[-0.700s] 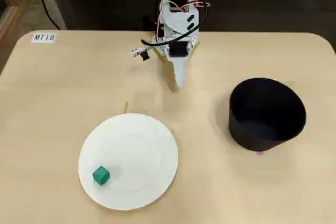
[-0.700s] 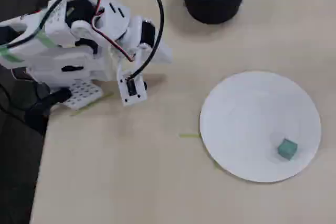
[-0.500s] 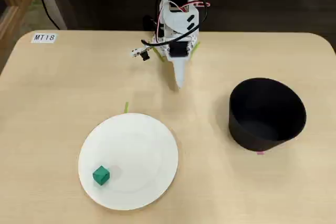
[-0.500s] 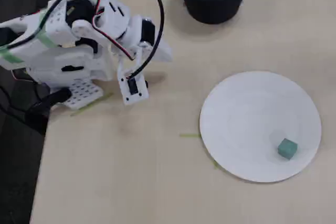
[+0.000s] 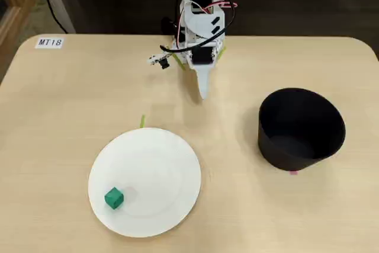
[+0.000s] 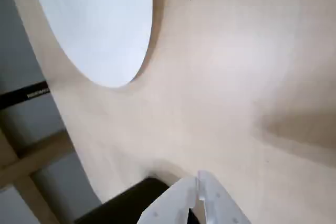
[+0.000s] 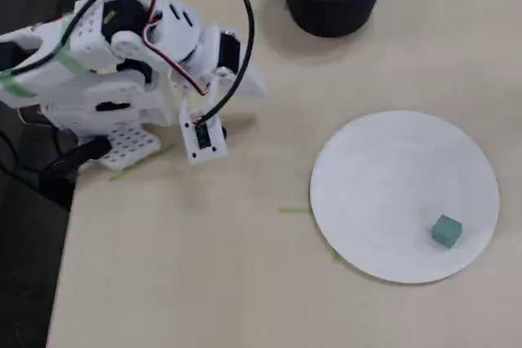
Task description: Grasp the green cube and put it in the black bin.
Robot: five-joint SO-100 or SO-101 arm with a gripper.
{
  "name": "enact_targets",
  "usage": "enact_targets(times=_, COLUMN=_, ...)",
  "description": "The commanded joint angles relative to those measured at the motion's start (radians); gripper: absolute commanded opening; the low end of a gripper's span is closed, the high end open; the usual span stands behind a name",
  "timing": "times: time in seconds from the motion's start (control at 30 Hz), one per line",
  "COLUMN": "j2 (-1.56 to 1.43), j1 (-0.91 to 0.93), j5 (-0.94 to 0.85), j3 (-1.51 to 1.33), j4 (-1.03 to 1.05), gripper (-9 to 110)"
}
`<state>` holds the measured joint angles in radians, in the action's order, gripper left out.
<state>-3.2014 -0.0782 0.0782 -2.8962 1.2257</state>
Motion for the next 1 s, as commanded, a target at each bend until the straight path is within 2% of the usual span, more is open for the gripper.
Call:
enact_targets(times=0.0, j2=0.049, j1=-0.044, j5=0.015, j3=0.233, j4=0.029, gripper=0)
enact_targets(times=0.07, j2=0.270, j1=-0.058, j5=0.018, j3=0.460, j4=0.032, gripper=0)
enact_targets(times=0.13, j2=0.612, j1=-0.097, j5=-0.012, j3=0.784, j4=0.118, gripper=0)
enact_targets(times=0.27, j2=1.301, j1=-0.160, j5=-0.075, j3=1.591, j4=0.488, gripper=0)
enact_targets(times=0.33, j2=1.539, j1=-0.155, j5=-0.083, j3=1.893, j4=0.621, gripper=0)
enact_targets(times=0.6, j2=1.796, j1=-0.029, j5=-0.123, j3=2.129, j4=0.611, gripper=0)
enact_targets(times=0.7, j2=1.936, j1=0.014, j5=-0.120, j3=2.299, j4=0.603, gripper=0)
enact_targets(times=0.83, j2=2.120, j1=0.094, j5=-0.061, j3=2.536, j4=0.603, gripper=0)
enact_targets(times=0.97, j2=2.224, j1=0.204, j5=0.020, j3=2.591, j4=0.607, gripper=0)
